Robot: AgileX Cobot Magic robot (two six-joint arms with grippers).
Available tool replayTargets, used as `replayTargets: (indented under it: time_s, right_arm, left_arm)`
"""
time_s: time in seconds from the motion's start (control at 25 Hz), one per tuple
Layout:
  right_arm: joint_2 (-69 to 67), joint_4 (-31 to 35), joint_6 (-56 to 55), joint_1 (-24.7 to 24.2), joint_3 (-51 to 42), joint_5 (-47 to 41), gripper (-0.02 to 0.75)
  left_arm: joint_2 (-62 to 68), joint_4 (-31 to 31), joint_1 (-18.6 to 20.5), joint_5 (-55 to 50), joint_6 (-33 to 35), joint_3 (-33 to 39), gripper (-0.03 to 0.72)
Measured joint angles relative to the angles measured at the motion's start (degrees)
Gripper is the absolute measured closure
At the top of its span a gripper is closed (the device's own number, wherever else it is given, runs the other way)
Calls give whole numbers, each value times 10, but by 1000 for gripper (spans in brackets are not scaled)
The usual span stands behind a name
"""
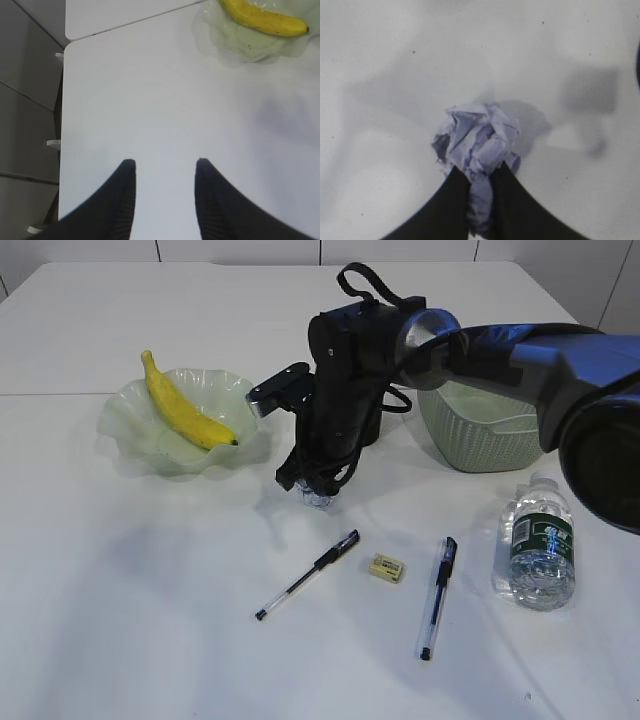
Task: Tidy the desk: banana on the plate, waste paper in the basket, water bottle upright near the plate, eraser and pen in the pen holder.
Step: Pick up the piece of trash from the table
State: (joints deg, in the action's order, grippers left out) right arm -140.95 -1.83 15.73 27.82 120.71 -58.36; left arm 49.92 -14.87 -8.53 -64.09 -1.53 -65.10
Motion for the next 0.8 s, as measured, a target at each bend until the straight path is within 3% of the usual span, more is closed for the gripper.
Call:
replayTargets:
  time_s: [0.44, 0.8]
  right_arm:
    - [-2, 0, -21, 0, 96, -99, 692]
    - [-2, 0, -26, 0, 111, -118, 693]
  left_arm:
    - [0, 0, 0, -4, 0, 0, 412]
    - [0, 0, 0, -8, 0, 0, 412]
